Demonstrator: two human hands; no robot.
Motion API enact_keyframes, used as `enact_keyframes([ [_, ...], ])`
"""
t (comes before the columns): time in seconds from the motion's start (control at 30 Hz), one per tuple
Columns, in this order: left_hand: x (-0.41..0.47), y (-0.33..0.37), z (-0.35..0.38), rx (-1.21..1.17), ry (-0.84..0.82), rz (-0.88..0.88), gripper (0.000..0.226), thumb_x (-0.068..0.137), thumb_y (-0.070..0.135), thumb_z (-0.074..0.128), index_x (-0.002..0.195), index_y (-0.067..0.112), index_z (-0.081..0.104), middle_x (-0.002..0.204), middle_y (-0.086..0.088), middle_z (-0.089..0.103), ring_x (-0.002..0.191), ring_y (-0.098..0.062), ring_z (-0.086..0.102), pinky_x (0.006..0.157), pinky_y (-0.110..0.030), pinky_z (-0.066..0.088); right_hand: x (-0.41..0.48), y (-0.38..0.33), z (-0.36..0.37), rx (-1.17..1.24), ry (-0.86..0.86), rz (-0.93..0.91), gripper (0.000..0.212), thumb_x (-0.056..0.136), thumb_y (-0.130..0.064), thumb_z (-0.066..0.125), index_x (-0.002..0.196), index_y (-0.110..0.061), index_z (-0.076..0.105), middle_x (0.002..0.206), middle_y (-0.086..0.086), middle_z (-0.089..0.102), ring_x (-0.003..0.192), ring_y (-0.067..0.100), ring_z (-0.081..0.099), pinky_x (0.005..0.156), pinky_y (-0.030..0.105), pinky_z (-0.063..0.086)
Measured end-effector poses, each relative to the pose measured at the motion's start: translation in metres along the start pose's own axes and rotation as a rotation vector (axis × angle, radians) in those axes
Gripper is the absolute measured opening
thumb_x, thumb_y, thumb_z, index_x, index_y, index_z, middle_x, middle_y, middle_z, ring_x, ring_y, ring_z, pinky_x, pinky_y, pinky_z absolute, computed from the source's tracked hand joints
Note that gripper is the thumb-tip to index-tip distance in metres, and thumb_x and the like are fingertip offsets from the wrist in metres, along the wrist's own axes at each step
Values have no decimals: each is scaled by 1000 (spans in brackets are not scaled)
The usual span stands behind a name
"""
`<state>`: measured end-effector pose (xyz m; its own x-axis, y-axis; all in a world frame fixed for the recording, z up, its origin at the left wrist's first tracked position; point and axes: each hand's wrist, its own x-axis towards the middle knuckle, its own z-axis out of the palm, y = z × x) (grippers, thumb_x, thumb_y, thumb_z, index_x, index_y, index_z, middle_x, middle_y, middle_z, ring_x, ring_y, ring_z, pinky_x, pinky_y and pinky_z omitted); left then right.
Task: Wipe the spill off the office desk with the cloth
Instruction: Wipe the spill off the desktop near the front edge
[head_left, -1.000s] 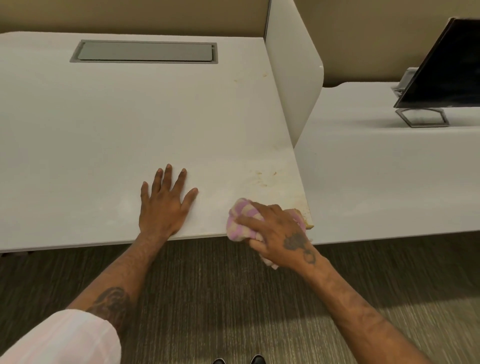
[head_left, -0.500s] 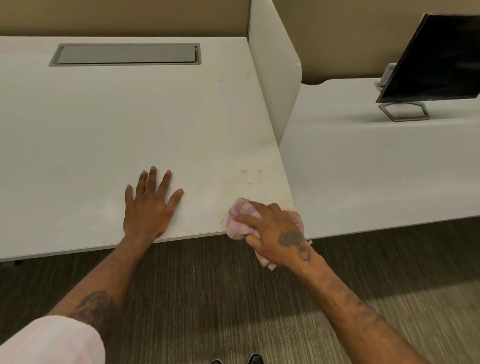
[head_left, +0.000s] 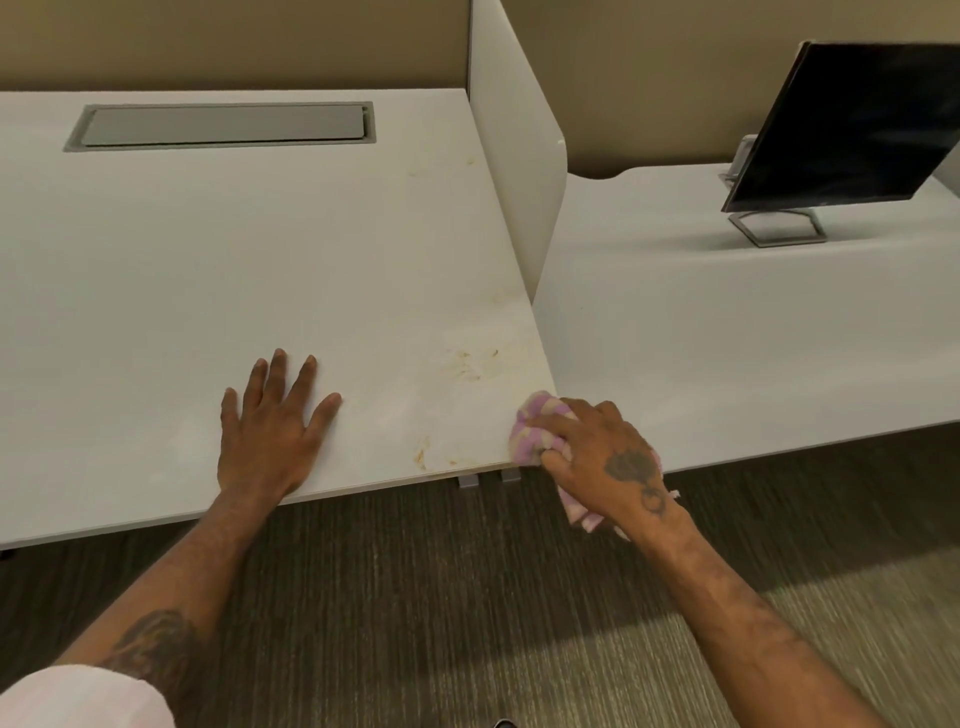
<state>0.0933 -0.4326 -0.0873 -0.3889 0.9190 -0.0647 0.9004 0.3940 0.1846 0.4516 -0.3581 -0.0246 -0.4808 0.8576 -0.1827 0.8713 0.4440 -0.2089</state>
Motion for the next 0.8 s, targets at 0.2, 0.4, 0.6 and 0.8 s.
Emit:
enact_keyframes([
  [0.2,1,-2,2,18,1,7,69,98,65,17,158,32,11,168,-4,5,155,-23,1,121,-55,8,12,-2,-1,61,0,11,45,98,-37,41,142,-42,44,143,-3,47,112,21,45,90,37,43],
  [0.4,0,-1,-1,9,-1,11,78,91,71,3,158,32,10,168,-4,4,155,-23,1,121,-55,8,-10,16,-11,67,-60,51,30,91,-42,42,111,-50,62,114,-20,61,91,9,51,72,29,40],
  [0.6,0,0,-1,14,-6,6,80,89,71,1,158,32,10,168,-4,5,155,-23,2,121,-55,9,20,25,-59,522,-26,162,38,89,-50,58,127,-48,57,109,-19,65,90,4,63,71,22,47],
  [0.8,1,-1,1,-7,-5,-19,79,88,73,2,158,36,8,168,2,1,155,-18,-1,122,-51,5,144,16,-60,380,45,13,29,88,-63,44,108,-54,64,102,-25,60,87,11,69,60,23,54],
])
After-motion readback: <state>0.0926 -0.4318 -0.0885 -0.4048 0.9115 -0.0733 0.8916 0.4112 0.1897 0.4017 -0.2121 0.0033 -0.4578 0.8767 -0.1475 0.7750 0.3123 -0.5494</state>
